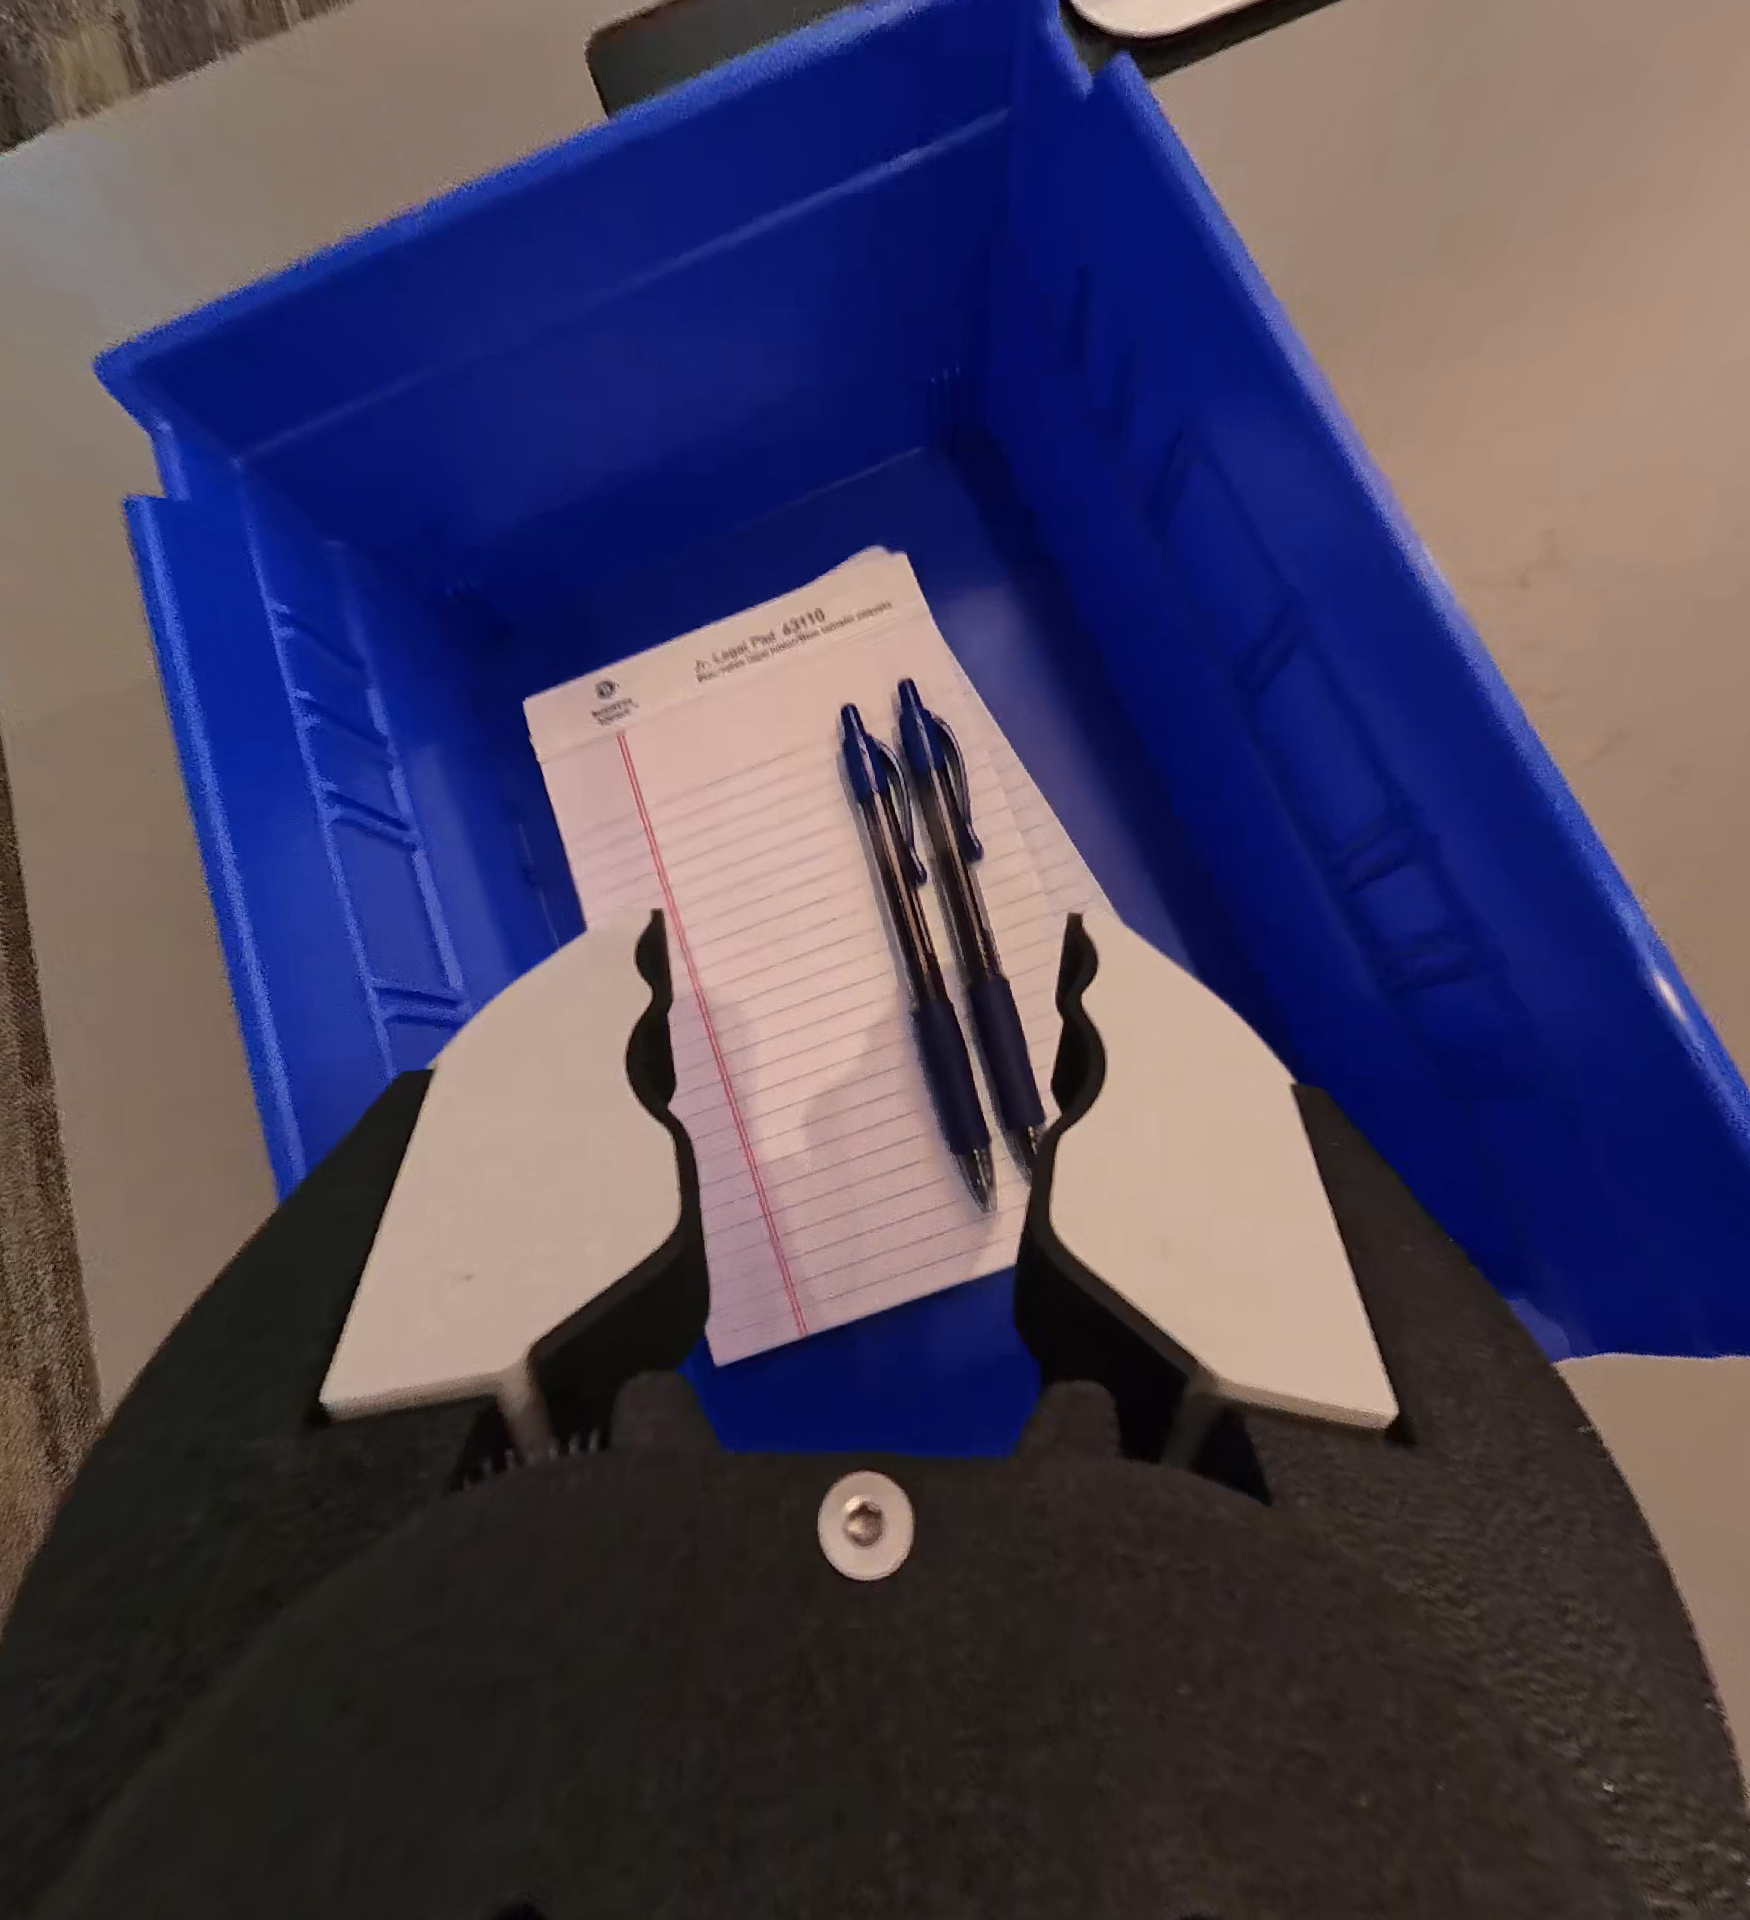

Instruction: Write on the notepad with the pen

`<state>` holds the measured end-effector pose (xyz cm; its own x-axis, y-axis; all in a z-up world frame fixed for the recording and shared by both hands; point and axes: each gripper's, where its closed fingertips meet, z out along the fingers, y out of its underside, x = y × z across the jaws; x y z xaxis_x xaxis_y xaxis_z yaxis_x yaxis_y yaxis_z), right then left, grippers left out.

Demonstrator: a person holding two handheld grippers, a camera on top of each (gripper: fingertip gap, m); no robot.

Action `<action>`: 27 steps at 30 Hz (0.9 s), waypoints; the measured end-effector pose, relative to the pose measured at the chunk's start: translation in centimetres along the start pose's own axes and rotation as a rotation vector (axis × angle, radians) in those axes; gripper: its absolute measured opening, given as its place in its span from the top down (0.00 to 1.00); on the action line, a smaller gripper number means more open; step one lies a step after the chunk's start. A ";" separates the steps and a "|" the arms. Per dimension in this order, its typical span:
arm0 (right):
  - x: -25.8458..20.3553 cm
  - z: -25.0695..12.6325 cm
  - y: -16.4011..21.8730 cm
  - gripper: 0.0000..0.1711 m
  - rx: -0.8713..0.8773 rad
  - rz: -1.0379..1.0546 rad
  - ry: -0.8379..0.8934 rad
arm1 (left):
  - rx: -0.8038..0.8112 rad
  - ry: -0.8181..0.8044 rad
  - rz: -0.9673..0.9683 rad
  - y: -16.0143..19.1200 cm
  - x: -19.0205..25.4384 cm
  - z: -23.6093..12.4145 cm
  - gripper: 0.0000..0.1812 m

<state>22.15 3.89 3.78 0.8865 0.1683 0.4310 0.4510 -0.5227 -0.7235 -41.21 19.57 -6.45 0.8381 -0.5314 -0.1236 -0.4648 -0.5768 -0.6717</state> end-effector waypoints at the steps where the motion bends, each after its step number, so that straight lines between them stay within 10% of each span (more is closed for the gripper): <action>1: 0.8 0.3 1.3 0.67 -0.046 0.013 0.017 | 0.013 -0.006 -0.003 -0.4 -0.2 -0.2 0.60; 15: 3.6 4.8 14.5 0.65 -0.425 0.348 -0.054 | 0.105 -0.028 -0.007 -2.0 -1.5 -5.3 0.59; 22: 2.1 6.1 16.0 0.93 -0.507 0.422 -0.203 | 0.109 -0.053 -0.017 -2.1 -2.1 -5.6 0.60; 27: 2.5 6.3 16.1 0.94 -0.518 0.494 -0.231 | 0.101 -0.069 -0.028 -2.0 -2.5 -5.7 0.59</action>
<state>32.34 1.16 -10.20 0.9980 -0.0469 -0.0435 -0.0611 -0.8996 -0.4324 -44.01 18.56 -0.65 0.8695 -0.4701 -0.1517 -0.4131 -0.5235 -0.7452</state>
